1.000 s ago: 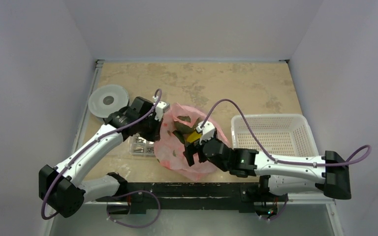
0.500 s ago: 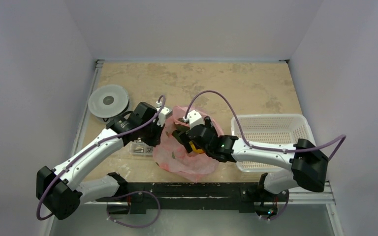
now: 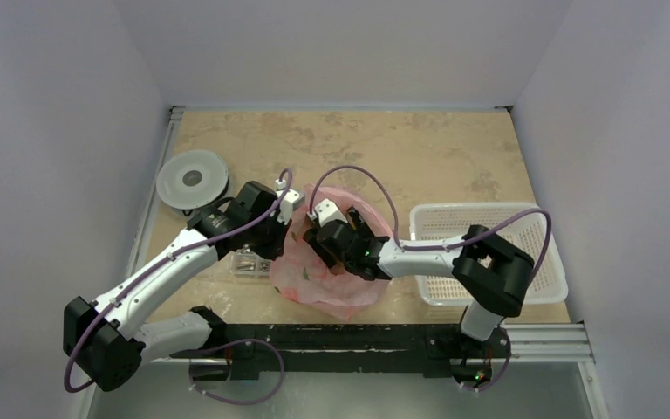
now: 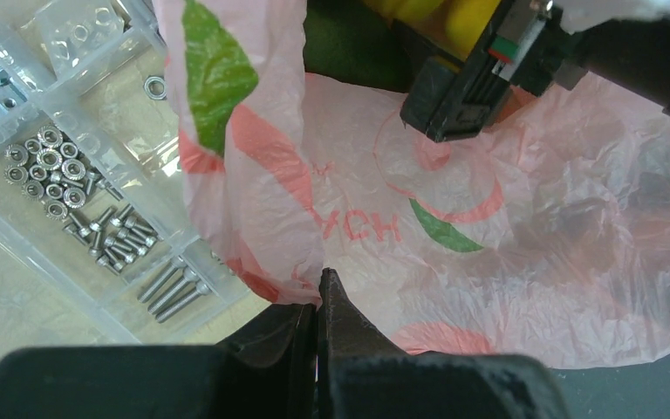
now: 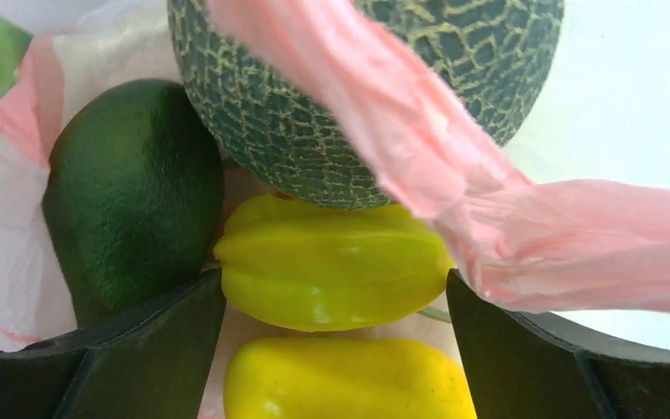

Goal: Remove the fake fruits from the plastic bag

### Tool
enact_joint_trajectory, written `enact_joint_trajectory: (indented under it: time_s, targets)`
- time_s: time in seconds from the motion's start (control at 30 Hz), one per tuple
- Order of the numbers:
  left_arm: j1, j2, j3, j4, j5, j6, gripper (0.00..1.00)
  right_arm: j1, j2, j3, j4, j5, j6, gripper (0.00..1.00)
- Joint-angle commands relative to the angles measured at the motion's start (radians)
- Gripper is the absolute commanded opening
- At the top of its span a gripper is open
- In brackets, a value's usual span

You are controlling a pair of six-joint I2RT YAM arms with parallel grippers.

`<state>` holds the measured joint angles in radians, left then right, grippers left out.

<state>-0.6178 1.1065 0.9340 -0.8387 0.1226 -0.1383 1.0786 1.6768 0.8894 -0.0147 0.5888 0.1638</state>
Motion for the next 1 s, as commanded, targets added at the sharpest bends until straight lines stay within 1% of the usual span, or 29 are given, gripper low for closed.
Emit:
enact_joint_trajectory:
  time_s: [0.0, 0.03, 0.1, 0.2, 0.27, 0.47, 0.6, 0.67, 0.73, 0.8, 0.83, 0.9, 0.97]
  targets:
    - [-0.002, -0.016, -0.004, 0.013, 0.002, 0.000, 0.00, -0.022, 0.038, 0.023, 0.087, -0.012, 0.006, 0.88]
    - [-0.004, -0.015, -0.004, 0.015, 0.003, 0.000, 0.00, -0.022, 0.053, 0.032, 0.087, -0.010, 0.002, 0.84]
    - [-0.004, -0.014, -0.004, 0.014, 0.002, 0.000, 0.00, -0.022, 0.079, 0.051, 0.083, 0.003, -0.002, 0.70]
    - [-0.003, -0.013, -0.002, 0.015, 0.008, 0.002, 0.00, -0.023, 0.100, 0.054, 0.105, 0.013, -0.011, 0.59]
    - [-0.003, -0.015, -0.004, 0.015, 0.008, 0.002, 0.00, -0.022, 0.097, 0.060, 0.091, 0.016, -0.003, 0.47]
    - [-0.003, -0.009, -0.001, 0.014, 0.013, 0.004, 0.00, -0.022, -0.009, -0.023, 0.163, 0.016, 0.000, 0.26]
    - [-0.002, -0.010, -0.002, 0.014, 0.009, 0.002, 0.00, -0.022, -0.087, -0.074, 0.181, 0.010, 0.016, 0.11]
    - [-0.003, -0.002, 0.000, 0.013, 0.012, 0.004, 0.00, -0.022, -0.129, -0.110, 0.202, 0.003, 0.035, 0.07]
    - [-0.003, 0.004, 0.002, 0.014, 0.011, 0.005, 0.00, -0.022, -0.167, -0.145, 0.208, -0.001, 0.061, 0.04]
    - [-0.002, 0.008, 0.000, 0.029, 0.003, 0.006, 0.00, -0.022, -0.211, -0.167, 0.163, 0.004, 0.121, 0.03]
    - [-0.003, 0.016, 0.005, 0.041, 0.003, 0.010, 0.00, -0.020, -0.233, -0.182, 0.149, -0.032, 0.150, 0.03]
    - [-0.003, 0.048, 0.038, 0.043, 0.008, 0.021, 0.00, -0.006, -0.279, -0.233, 0.175, -0.146, 0.193, 0.09]
    - [-0.002, 0.100, 0.101, 0.015, 0.012, 0.030, 0.00, 0.036, -0.312, -0.287, 0.233, -0.225, 0.206, 0.17]
